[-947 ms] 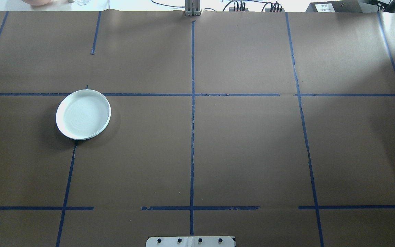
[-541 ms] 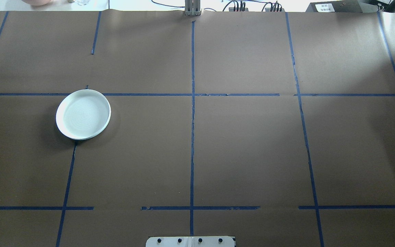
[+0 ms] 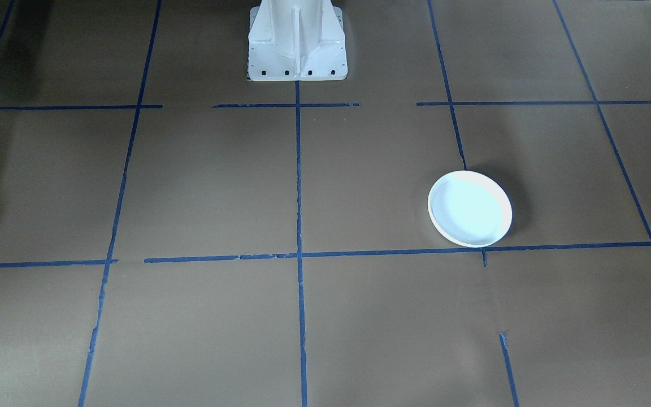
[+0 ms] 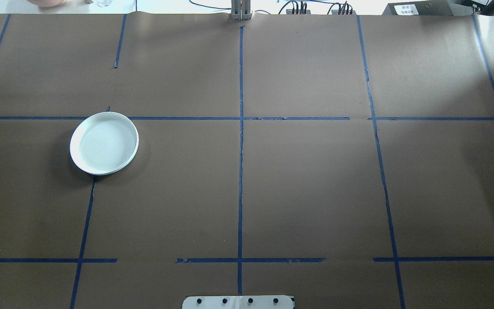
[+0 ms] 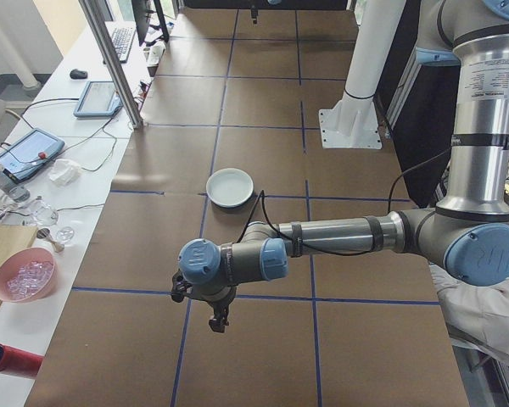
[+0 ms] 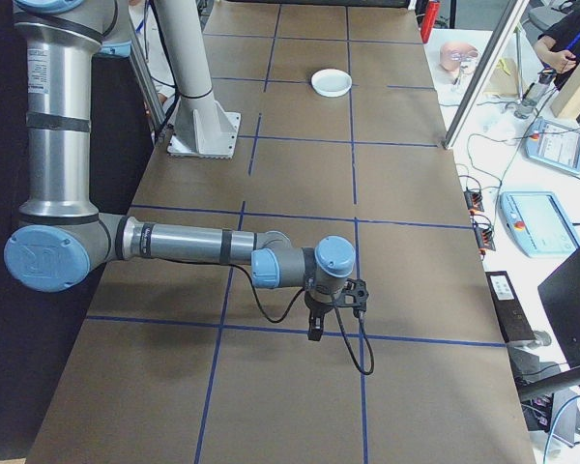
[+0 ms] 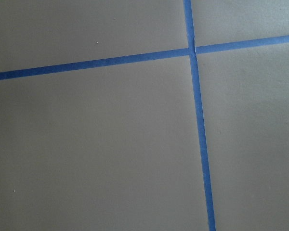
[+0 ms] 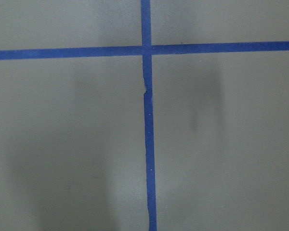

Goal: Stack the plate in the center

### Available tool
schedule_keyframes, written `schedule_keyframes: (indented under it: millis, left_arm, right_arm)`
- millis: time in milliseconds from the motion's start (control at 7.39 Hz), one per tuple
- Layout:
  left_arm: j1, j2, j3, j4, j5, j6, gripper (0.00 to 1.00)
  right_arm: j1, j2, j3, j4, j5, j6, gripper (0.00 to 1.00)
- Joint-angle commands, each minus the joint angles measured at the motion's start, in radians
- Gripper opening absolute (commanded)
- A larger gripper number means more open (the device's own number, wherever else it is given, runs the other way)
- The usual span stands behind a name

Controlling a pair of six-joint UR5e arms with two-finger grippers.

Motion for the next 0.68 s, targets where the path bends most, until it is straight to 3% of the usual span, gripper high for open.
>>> schedule_keyframes:
  millis: [0,406,541]
  left_arm:
    - [-0.001,0.021,-0.007,0.0,-0.002,0.001,0.99]
    - [-0.021,0.118,-0.148,0.003,-0.002,-0.008,0.99]
    - [-0.023,0.122,-0.152,0.003,-0.002,-0.006,0.99]
  right_arm:
    - [0.0,0.0,0.0,0.0,0.0,0.0,1.0]
    - [0.0,0.0,0.0,0.0,0.0,0.0,1.0]
    - [0.0,0.0,0.0,0.0,0.0,0.0,1.0]
